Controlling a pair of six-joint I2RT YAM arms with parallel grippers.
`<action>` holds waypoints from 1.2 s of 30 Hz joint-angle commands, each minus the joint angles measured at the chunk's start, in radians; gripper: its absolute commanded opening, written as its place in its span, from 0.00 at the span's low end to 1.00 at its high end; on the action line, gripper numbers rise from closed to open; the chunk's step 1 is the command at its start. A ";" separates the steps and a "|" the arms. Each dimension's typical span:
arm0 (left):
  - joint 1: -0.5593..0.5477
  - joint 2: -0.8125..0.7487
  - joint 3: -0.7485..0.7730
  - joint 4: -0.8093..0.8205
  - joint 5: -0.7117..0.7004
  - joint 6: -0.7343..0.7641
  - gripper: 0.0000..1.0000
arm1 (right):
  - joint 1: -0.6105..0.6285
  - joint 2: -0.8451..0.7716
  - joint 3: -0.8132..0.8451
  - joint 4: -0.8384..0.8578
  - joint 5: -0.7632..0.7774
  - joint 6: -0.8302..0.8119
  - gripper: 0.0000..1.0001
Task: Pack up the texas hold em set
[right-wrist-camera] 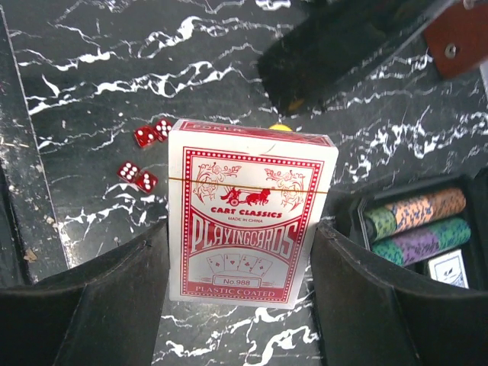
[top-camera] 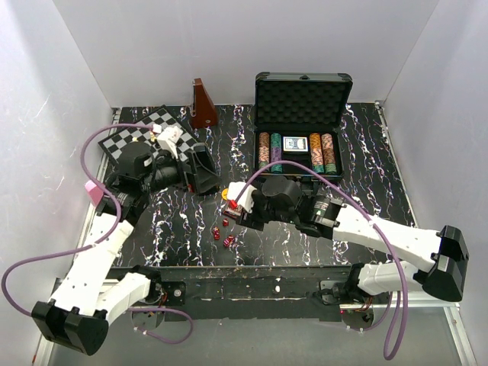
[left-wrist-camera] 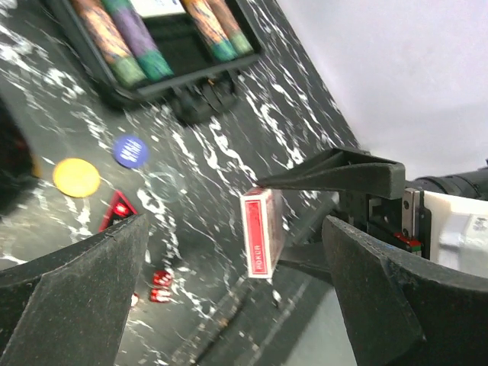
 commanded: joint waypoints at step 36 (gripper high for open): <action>-0.136 0.190 -0.097 0.176 0.259 -0.144 0.00 | 0.126 -0.058 0.005 0.263 0.341 -0.030 0.71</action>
